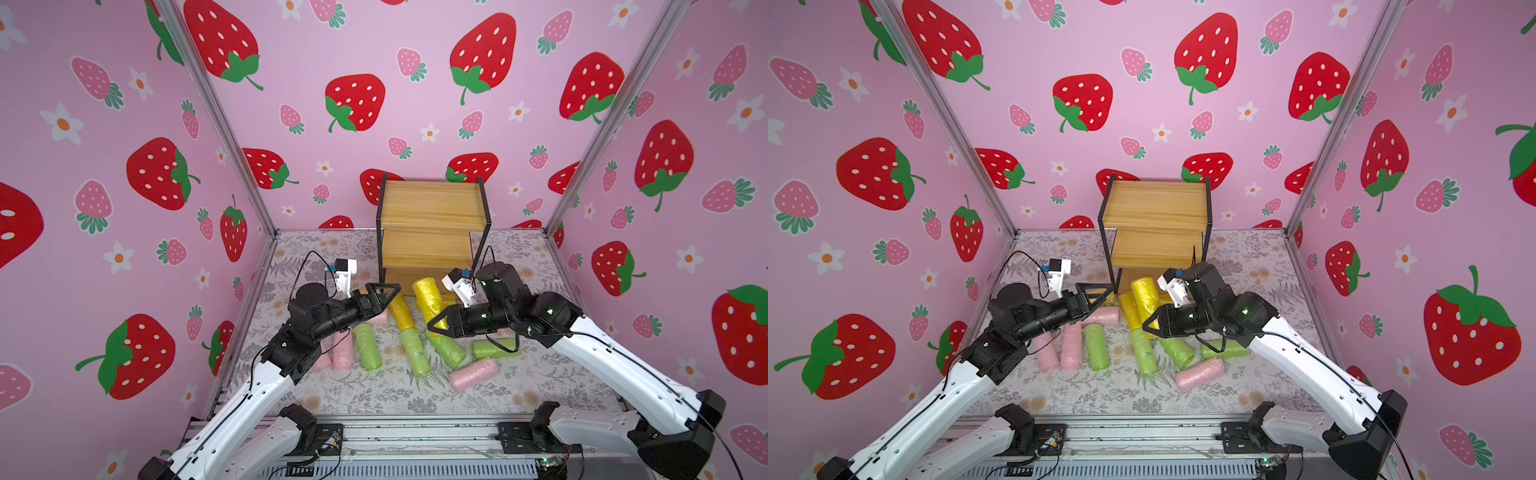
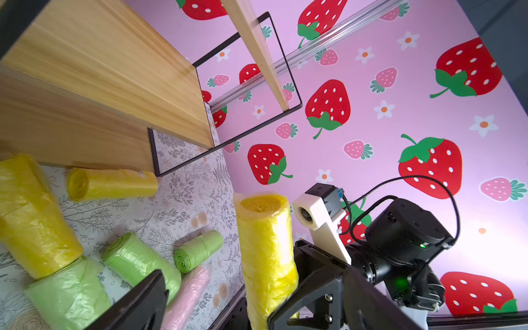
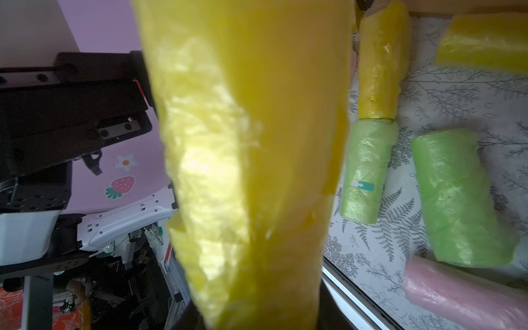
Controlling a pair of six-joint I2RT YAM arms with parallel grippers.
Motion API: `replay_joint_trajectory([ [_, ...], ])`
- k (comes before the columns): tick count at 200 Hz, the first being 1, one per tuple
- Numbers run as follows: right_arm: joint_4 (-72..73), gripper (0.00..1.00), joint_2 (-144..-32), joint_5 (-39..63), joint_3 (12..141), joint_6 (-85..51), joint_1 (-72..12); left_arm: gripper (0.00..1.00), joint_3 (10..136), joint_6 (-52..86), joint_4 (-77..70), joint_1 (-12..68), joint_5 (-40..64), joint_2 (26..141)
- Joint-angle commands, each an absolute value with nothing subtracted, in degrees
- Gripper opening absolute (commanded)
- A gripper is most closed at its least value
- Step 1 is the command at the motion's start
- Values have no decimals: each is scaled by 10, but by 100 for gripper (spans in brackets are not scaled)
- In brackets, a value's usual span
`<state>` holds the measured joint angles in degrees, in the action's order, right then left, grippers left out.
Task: Sort the rolls of trash bags by color and place them on the shelf
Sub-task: Pick up the roll of trash bags from the center of the board.
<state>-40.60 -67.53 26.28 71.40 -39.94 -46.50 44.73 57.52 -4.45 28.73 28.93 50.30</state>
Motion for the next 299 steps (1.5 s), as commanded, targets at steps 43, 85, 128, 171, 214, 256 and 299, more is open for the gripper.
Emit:
replay_joint_trajectory([
  [43,-289,0,-668,343,730,-456,-482,100,445,596,-180,323,339,515],
  [85,-277,0,-670,351,740,-464,-496,100,447,593,-185,341,338,524],
  [128,-276,0,-675,352,748,-468,-508,95,437,606,-185,345,323,518],
  [171,-277,0,-688,357,757,-473,-514,68,421,642,-239,345,321,513],
  [214,-281,0,-698,340,765,-486,-516,24,415,674,-256,345,320,511],
  [256,-301,40,-715,335,781,-485,-516,0,404,707,-256,345,292,511],
  [299,-314,70,-696,302,771,-481,-516,0,361,756,-267,345,210,489],
])
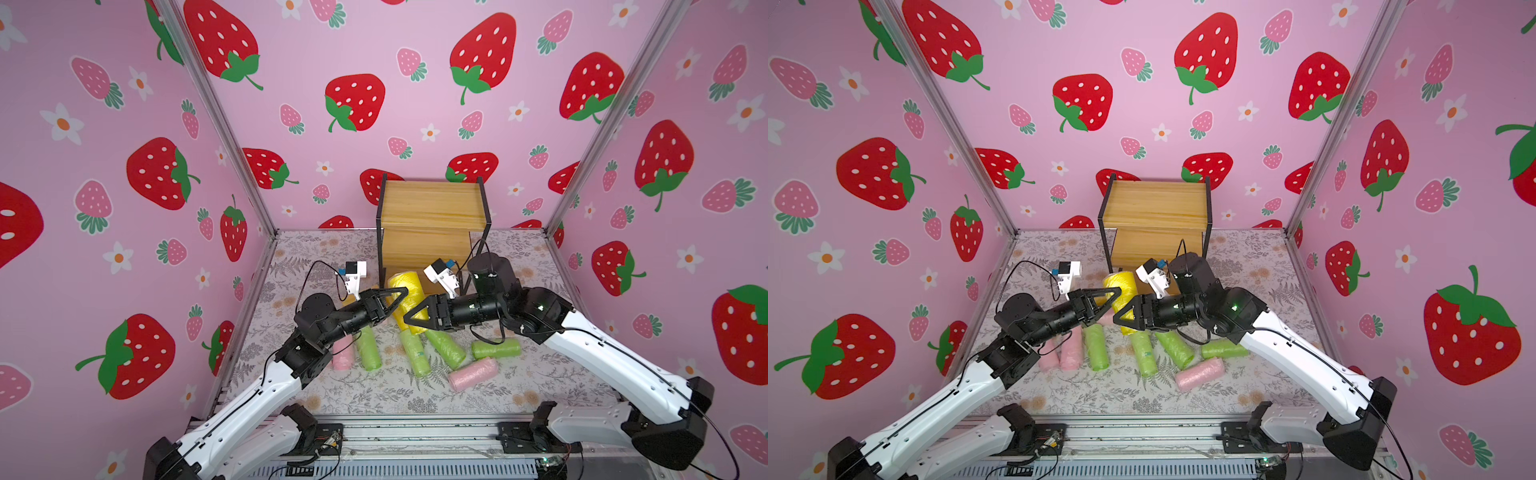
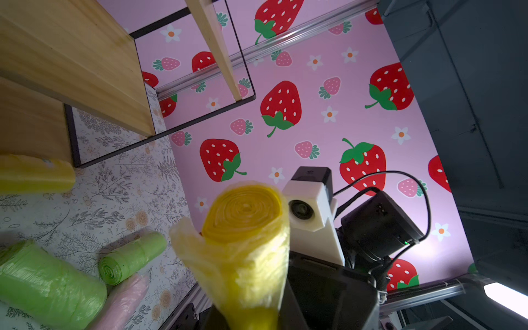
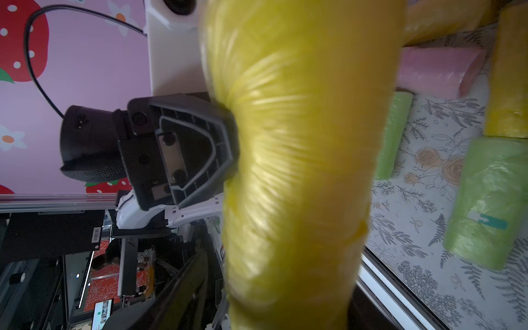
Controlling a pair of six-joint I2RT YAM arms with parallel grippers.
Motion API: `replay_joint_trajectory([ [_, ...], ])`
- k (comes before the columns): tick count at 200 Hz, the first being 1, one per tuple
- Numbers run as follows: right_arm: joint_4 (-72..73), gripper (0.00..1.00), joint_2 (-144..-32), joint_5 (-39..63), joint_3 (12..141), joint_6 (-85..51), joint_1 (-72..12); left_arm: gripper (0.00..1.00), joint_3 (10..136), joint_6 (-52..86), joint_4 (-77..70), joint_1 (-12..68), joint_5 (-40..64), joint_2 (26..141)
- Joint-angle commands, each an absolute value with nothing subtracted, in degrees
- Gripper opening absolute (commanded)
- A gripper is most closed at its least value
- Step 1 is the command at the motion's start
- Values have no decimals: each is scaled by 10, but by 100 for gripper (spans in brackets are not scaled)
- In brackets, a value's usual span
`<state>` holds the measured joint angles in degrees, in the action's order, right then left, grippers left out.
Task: Sort the rolls of trash bags by color and place them on the shelf
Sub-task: Pick up the roll of trash bags from the center of the board.
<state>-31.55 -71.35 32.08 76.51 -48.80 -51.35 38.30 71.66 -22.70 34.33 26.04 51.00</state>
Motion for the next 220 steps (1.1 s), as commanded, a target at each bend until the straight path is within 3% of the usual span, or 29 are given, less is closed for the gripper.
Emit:
replay_joint_trajectory([
  [1,-314,70,-696,302,770,-481,-516,0,359,757,-268,345,209,488],
  [48,-318,73,-690,283,768,-480,-515,0,321,786,-297,345,171,471],
  [103,-321,85,-634,161,736,-502,-523,0,325,760,-208,346,118,415],
  [134,-263,85,-630,140,693,-542,-535,0,321,755,-203,346,94,397],
  [220,-218,84,-691,119,723,-535,-582,0,321,762,-209,346,98,403],
])
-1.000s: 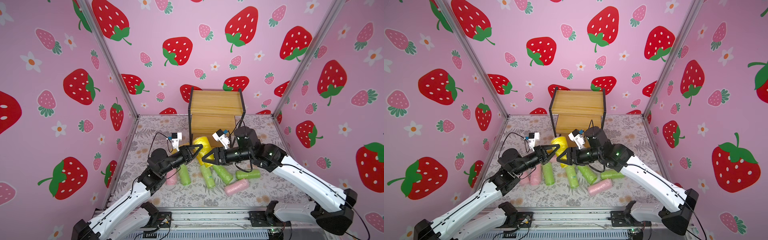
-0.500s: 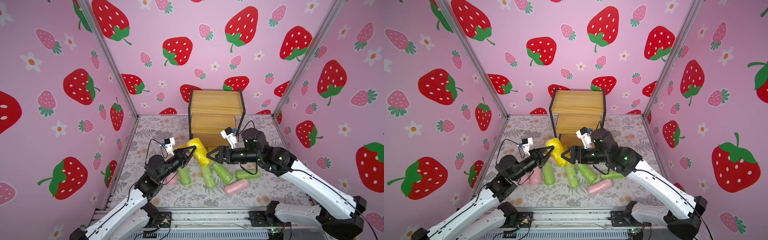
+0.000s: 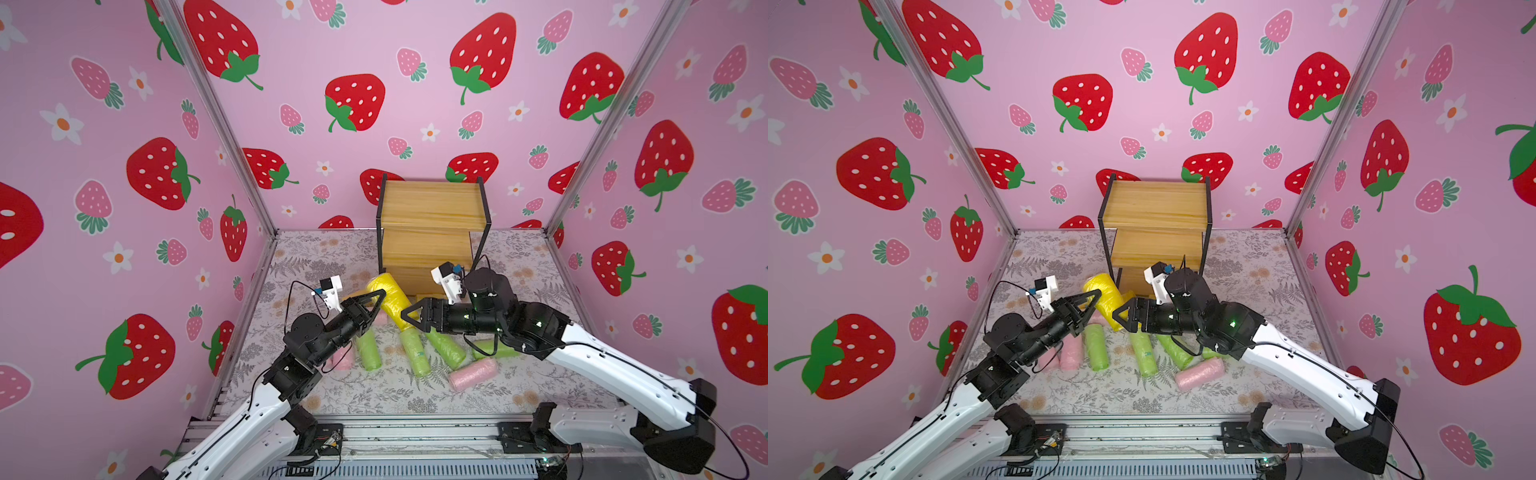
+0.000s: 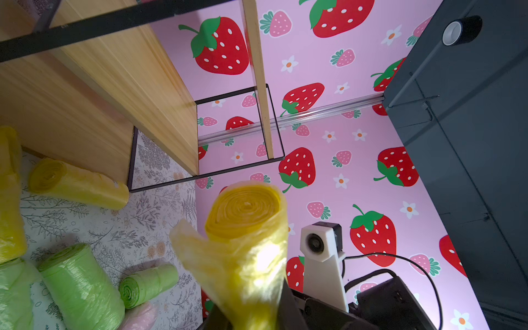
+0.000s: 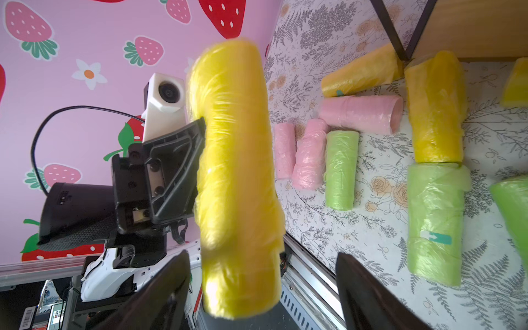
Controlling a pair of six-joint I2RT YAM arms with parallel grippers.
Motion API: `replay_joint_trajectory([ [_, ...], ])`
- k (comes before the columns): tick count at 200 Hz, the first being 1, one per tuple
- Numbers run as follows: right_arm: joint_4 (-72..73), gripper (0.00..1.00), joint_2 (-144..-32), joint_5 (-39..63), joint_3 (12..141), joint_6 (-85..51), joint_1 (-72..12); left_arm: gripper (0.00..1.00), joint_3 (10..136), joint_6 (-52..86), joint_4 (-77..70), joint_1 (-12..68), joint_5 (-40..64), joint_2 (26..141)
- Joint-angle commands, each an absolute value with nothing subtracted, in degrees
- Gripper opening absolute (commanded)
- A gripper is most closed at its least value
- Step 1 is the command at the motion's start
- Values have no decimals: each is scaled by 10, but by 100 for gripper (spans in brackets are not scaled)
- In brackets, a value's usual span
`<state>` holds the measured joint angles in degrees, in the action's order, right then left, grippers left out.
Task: Sort the rolls of trash bags by color and place them on the shelf
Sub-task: Pick up the roll of trash bags from the center of the board.
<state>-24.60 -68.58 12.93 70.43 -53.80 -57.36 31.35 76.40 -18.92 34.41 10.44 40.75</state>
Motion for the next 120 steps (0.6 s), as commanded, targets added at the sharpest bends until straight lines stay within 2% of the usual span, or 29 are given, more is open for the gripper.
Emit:
replay_joint_trajectory([
  [1,-217,84,-691,120,723,-535,-582,0,321,762,-209,346,98,403],
  [33,-217,80,-697,107,725,-532,-588,0,324,764,-210,346,98,402],
  [84,-194,64,-707,49,722,-542,-625,0,327,770,-198,346,82,393],
  [120,-180,61,-716,6,716,-553,-653,0,318,778,-191,348,48,373],
])
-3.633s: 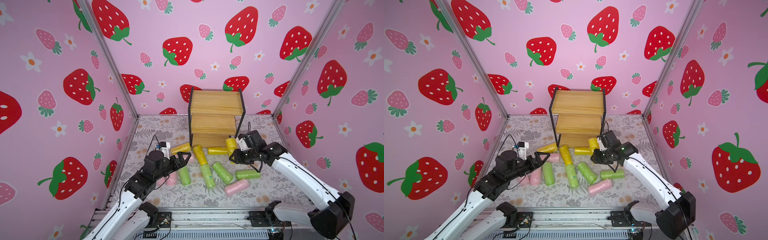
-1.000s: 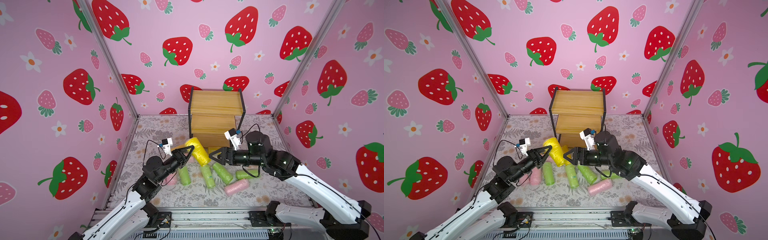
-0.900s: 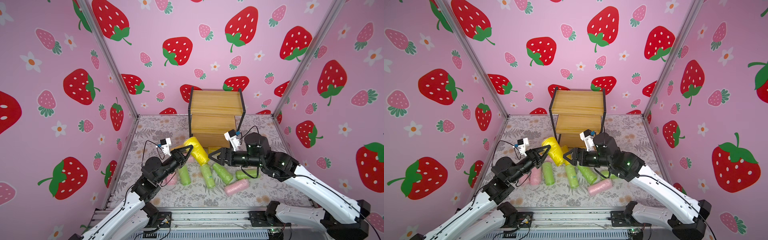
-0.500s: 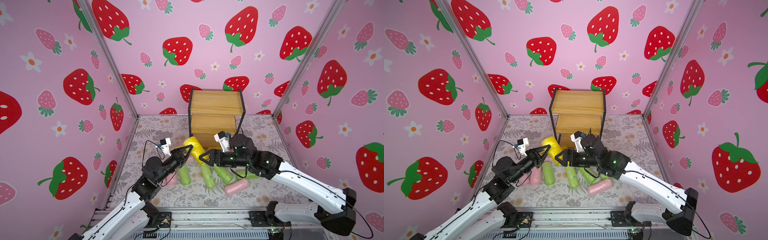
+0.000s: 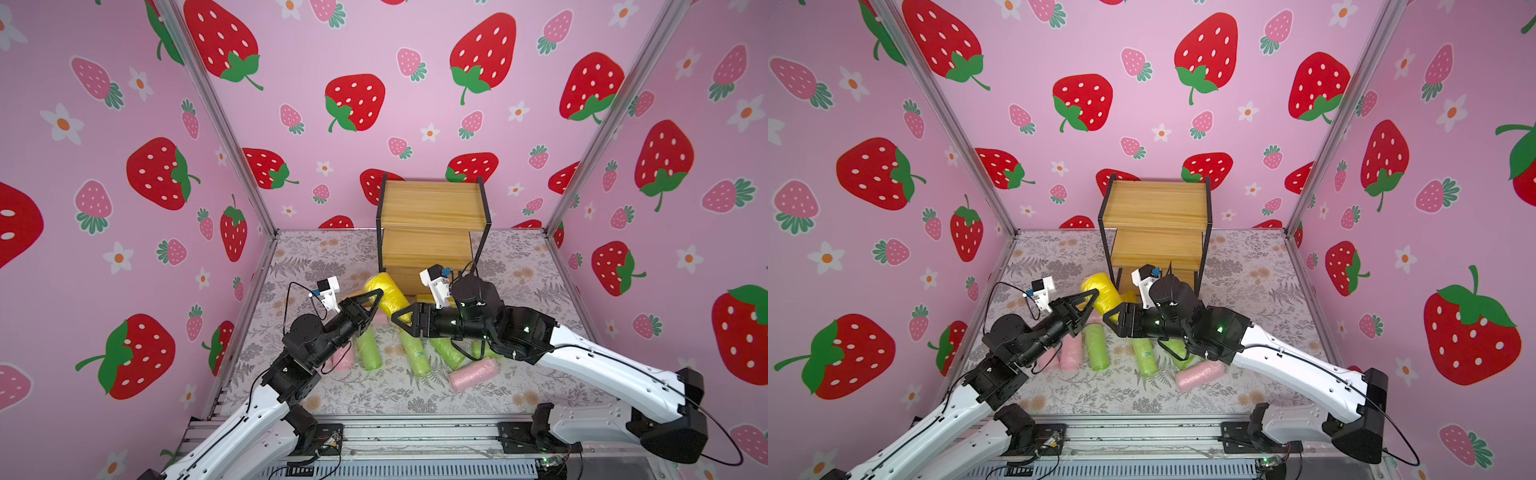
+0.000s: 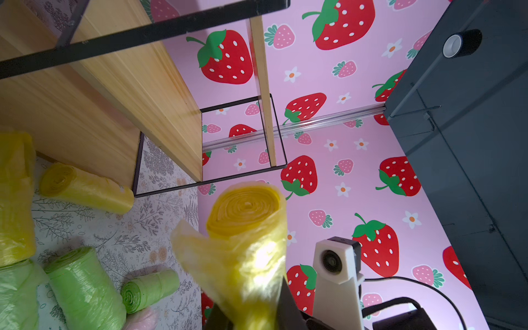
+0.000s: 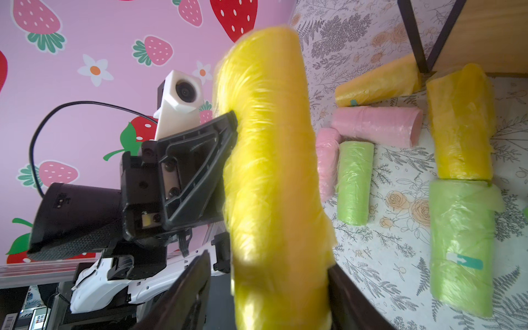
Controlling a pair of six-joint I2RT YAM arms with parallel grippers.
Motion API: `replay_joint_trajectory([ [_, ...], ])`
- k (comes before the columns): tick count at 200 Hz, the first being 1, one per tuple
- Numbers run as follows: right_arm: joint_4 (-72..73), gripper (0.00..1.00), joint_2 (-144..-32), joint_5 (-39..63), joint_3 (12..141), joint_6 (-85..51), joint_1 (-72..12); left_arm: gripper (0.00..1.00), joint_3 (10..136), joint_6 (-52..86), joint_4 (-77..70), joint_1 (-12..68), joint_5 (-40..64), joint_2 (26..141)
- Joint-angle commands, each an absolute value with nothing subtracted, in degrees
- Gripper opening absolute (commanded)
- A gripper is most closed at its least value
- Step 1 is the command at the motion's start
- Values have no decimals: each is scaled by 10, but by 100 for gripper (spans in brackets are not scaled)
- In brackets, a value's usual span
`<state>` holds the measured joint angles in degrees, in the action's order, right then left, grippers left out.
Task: Sort the rolls of trash bags by color and place them on the shelf
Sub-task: Pick up the roll of trash bags from the center of the board.
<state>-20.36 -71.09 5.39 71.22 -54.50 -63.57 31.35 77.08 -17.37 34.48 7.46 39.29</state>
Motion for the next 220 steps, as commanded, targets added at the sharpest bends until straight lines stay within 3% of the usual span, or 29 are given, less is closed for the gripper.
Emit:
replay_joint_trajectory([
  [1,-180,61,-716,4,715,-554,-654,0,318,778,-190,348,47,372],
  [53,-94,43,-698,-53,659,-582,-661,0,308,780,-181,350,26,352],
  [102,-13,41,-709,-48,636,-582,-664,0,307,780,-185,352,25,356],
  [131,-15,22,-713,-49,645,-573,-665,0,308,776,-183,352,26,357],
  [152,-32,0,-708,-60,650,-562,-665,0,312,773,-175,352,29,356],
  [160,-42,0,-704,-68,652,-557,-665,0,315,771,-165,352,30,356],
  [163,-46,0,-701,-72,652,-555,-665,3,318,770,-161,352,30,356],
  [173,-56,0,-693,-85,653,-548,-664,52,326,768,-136,352,28,353],
  [183,-69,0,-685,-99,657,-540,-664,75,338,766,-103,352,25,352],
  [188,-78,0,-681,-106,660,-535,-663,98,344,761,-91,352,25,352],
  [220,-138,0,-665,-154,708,-494,-639,100,398,724,4,352,16,353],
])
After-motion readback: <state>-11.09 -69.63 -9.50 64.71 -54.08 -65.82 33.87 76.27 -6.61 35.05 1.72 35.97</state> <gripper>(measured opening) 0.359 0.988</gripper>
